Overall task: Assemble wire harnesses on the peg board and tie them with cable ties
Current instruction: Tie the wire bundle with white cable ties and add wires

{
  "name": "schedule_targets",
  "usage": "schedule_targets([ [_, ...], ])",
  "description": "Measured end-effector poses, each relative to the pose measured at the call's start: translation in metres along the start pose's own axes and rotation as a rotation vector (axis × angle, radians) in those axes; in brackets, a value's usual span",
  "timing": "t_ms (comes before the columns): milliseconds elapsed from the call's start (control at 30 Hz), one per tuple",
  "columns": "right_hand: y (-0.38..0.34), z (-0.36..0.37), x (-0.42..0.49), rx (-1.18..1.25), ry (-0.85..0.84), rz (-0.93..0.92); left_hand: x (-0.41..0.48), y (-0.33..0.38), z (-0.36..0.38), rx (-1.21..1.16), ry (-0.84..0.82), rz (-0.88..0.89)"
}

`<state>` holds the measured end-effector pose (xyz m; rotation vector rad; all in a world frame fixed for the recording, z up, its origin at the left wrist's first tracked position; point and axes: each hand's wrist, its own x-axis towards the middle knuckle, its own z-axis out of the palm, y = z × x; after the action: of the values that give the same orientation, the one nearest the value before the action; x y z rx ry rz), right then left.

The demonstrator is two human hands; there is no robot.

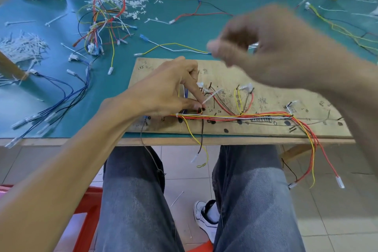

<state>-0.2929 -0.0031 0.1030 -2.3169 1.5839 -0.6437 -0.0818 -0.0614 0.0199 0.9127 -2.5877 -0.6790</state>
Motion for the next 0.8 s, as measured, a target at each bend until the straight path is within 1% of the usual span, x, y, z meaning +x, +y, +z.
schedule_targets([
  [33,0.002,0.009,-0.005,-0.095,-0.072,0.055,-0.001,0.000,0.000,-0.008,0.006,0.003],
  [100,0.005,0.032,-0.017,-0.174,-0.178,0.178,-0.002,0.000,0.002,-0.022,0.021,0.005],
  [167,0.007,0.051,-0.022,-0.159,-0.185,0.204,-0.003,-0.001,0.003,-0.028,0.038,0.006],
  [267,0.010,0.065,-0.021,0.006,-0.143,0.165,-0.002,-0.002,0.003,-0.028,0.037,0.021],
  [367,0.008,0.070,-0.017,0.133,-0.098,0.196,0.003,-0.001,0.000,-0.004,-0.002,0.048],
  [533,0.005,0.069,-0.011,0.338,-0.095,0.280,0.018,0.007,0.002,0.196,-0.046,0.032],
  [633,0.008,0.072,-0.015,0.409,-0.069,0.298,0.019,0.006,0.007,0.225,-0.078,0.034],
  [733,0.009,0.071,-0.015,0.362,-0.043,0.271,0.021,0.006,0.006,0.211,-0.121,0.023],
  [800,0.008,0.068,-0.012,0.183,-0.045,0.182,0.024,0.006,0.000,0.135,-0.172,0.021],
])
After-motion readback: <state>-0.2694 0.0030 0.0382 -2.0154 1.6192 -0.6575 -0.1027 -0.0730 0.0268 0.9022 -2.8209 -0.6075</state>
